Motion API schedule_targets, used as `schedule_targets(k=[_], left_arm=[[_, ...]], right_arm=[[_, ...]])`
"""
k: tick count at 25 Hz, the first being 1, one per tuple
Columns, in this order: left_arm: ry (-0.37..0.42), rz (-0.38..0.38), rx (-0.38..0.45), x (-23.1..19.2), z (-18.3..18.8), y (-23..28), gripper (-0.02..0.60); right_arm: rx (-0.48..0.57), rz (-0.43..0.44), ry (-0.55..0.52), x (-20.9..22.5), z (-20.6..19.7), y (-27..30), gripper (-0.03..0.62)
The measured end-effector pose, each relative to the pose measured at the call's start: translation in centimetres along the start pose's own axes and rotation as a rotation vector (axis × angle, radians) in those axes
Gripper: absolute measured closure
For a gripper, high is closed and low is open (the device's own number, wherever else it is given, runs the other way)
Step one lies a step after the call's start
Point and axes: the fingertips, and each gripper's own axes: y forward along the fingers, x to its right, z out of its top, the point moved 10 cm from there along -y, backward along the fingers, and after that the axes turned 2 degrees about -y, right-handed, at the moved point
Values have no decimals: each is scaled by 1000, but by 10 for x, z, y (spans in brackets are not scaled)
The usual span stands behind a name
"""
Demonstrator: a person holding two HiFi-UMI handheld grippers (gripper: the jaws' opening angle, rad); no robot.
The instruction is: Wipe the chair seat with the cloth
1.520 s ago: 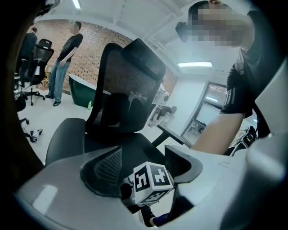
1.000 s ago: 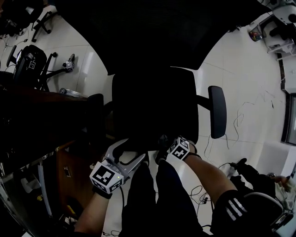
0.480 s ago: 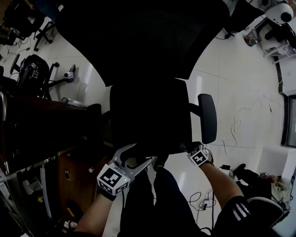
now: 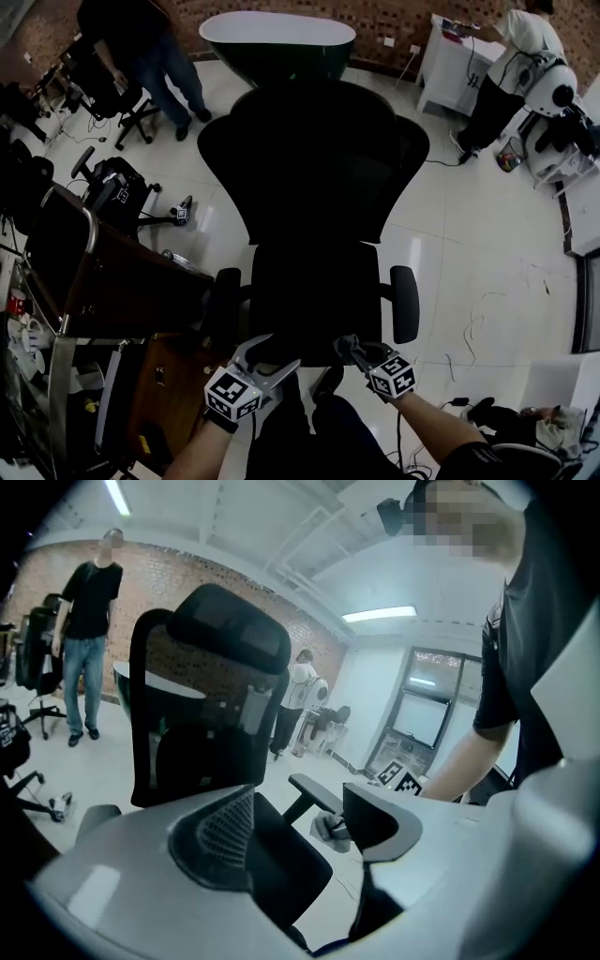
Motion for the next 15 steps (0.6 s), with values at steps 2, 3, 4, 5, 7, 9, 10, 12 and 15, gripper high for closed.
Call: schedule_targets(k=[2, 3, 4, 5, 7, 9, 10, 12, 15], left_arm=[[6, 17, 41, 10, 12, -15, 261], [9, 22, 61, 16, 17, -24, 261], [14, 24, 75, 22, 21, -32, 261], [21, 24, 85, 29, 25, -40, 261], [38, 15, 105, 43, 30, -55, 261], [62, 2, 136, 56, 32, -71, 261], [74, -6, 152, 62, 31, -80, 261], [95, -22, 177, 79, 23, -106, 261], [124, -43, 192, 102, 5, -148, 261]], right_arm=[[97, 34, -20, -27, 33, -17, 543], [144, 48, -27, -40, 48, -27, 543], [189, 58, -32, -53, 63, -36, 543], [230, 67, -35, -65, 75, -47, 543], [299, 74, -43, -87, 91, -67, 543], [354, 73, -56, -108, 101, -84, 543], [377, 72, -62, -120, 101, -91, 543], [416, 65, -72, -150, 94, -107, 543], [478, 42, -74, -198, 80, -130, 543]])
